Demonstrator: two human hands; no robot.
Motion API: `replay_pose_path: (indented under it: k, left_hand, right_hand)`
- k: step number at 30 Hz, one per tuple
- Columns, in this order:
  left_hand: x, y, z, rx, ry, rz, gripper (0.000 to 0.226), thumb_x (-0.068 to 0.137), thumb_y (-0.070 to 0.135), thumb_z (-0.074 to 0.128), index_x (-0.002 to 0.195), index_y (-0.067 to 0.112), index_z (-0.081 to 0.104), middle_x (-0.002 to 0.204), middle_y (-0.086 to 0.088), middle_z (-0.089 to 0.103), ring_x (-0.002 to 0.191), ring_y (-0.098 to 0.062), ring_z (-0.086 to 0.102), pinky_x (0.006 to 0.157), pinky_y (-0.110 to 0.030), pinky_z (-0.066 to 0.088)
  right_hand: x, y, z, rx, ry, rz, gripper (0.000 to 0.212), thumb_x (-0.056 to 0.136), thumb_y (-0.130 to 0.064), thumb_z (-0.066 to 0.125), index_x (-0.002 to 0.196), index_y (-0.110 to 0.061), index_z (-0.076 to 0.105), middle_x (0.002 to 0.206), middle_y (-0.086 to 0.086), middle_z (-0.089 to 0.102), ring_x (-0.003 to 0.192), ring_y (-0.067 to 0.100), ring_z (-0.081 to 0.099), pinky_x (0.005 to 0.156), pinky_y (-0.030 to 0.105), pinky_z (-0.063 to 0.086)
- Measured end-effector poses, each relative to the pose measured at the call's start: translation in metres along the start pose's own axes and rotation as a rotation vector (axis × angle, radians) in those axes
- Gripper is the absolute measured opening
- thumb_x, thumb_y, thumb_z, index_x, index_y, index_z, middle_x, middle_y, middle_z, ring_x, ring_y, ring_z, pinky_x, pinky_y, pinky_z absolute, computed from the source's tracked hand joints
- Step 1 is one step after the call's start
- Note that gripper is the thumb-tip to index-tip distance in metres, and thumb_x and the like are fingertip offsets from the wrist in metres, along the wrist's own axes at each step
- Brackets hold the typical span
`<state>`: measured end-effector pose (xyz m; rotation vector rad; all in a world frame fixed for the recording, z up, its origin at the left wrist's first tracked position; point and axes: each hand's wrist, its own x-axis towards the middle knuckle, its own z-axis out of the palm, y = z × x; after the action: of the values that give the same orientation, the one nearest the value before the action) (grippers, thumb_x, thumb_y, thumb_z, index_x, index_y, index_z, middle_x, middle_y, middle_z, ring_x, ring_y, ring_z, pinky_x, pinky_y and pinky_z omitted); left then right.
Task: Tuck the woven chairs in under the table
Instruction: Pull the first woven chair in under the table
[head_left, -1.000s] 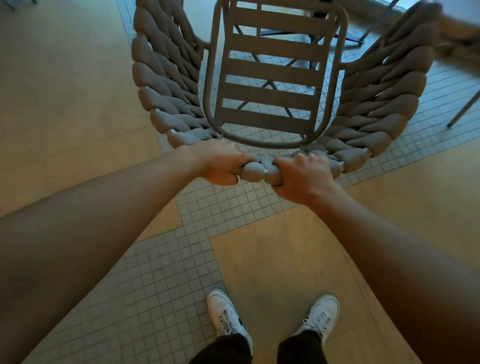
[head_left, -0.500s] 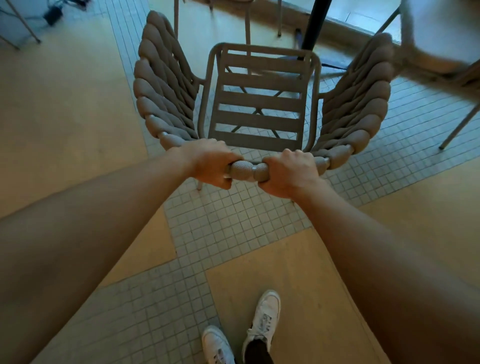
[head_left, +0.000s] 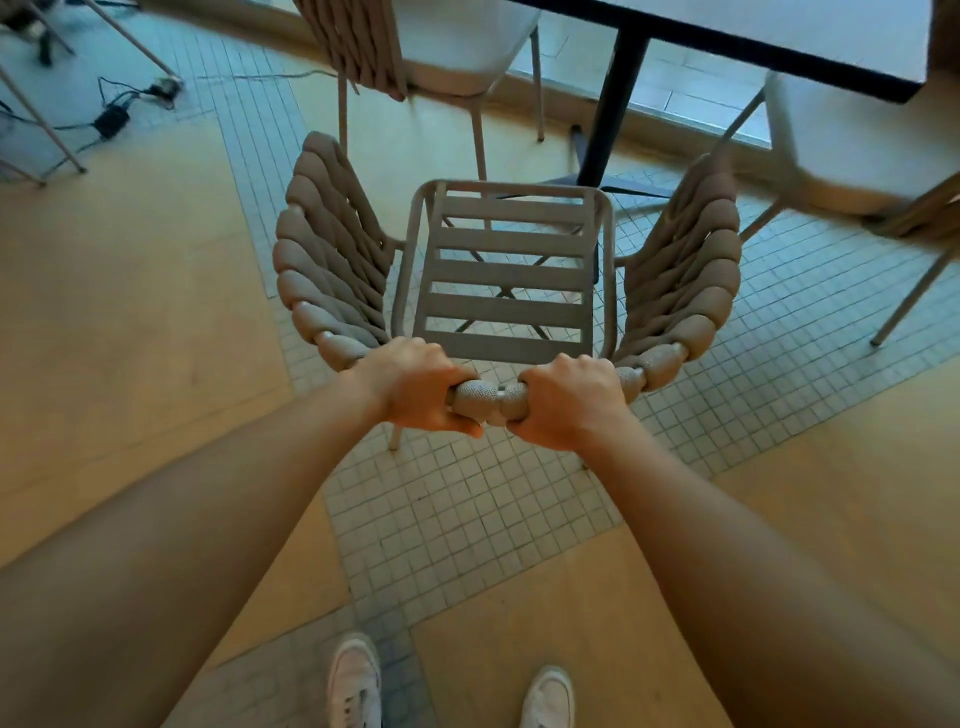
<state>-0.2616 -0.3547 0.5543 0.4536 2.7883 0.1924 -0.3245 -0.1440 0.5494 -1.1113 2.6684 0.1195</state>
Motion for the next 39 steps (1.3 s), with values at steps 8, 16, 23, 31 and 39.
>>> replay_pose_path:
  k: [8, 16, 23, 31, 39]
  left_hand:
    - [-0.002, -0.008, 0.004, -0.023, -0.041, 0.073, 0.07, 0.071, 0.089, 0.029, 0.112, 0.042, 0.06, 0.083, 0.017, 0.068, 0.071, -0.007, 0.062, 0.068, -0.032, 0.056]
    - [-0.023, -0.006, 0.023, -0.026, 0.0, 0.143, 0.055, 0.083, 0.078, 0.05, 0.12, 0.038, 0.059, 0.092, 0.011, 0.07, 0.078, -0.011, 0.063, 0.07, -0.032, 0.053]
    - [-0.052, -0.036, 0.021, 0.047, 0.015, 0.278, 0.058, 0.088, 0.073, 0.05, 0.129, 0.032, 0.057, 0.098, 0.005, 0.072, 0.078, -0.014, 0.067, 0.07, -0.037, 0.059]
    - [-0.049, -0.039, 0.016, 0.129, 0.001, 0.331, 0.059, 0.089, 0.075, 0.048, 0.127, 0.031, 0.059, 0.098, 0.007, 0.073, 0.079, -0.017, 0.069, 0.067, -0.032, 0.054]
    - [-0.016, -0.059, -0.005, 0.177, 0.008, 0.366, 0.06, 0.089, 0.075, 0.049, 0.131, 0.032, 0.057, 0.097, 0.009, 0.073, 0.078, -0.014, 0.069, 0.068, -0.031, 0.056]
  right_hand:
    - [-0.004, -0.012, -0.006, 0.017, -0.073, 0.096, 0.039, 0.074, -0.066, 0.052, 0.094, -0.036, 0.067, 0.072, -0.009, 0.052, 0.072, 0.019, 0.054, 0.068, 0.036, 0.043]
    - [-0.029, -0.036, 0.0, 0.028, -0.088, 0.145, 0.038, 0.079, -0.061, 0.061, 0.105, -0.034, 0.067, 0.077, -0.009, 0.046, 0.073, 0.016, 0.048, 0.067, 0.034, 0.039]
    - [-0.04, -0.088, 0.002, 0.106, -0.049, 0.214, 0.045, 0.077, -0.063, 0.059, 0.11, -0.034, 0.069, 0.085, -0.004, 0.064, 0.081, 0.023, 0.063, 0.07, 0.036, 0.043]
    - [-0.04, -0.091, 0.007, 0.071, -0.03, 0.232, 0.044, 0.076, -0.067, 0.053, 0.1, -0.033, 0.069, 0.075, -0.008, 0.06, 0.063, 0.017, 0.049, 0.061, 0.031, 0.036]
    - [-0.012, -0.077, 0.0, 0.075, 0.003, 0.287, 0.04, 0.074, -0.068, 0.052, 0.091, -0.035, 0.066, 0.071, -0.009, 0.05, 0.064, 0.018, 0.05, 0.061, 0.032, 0.036]
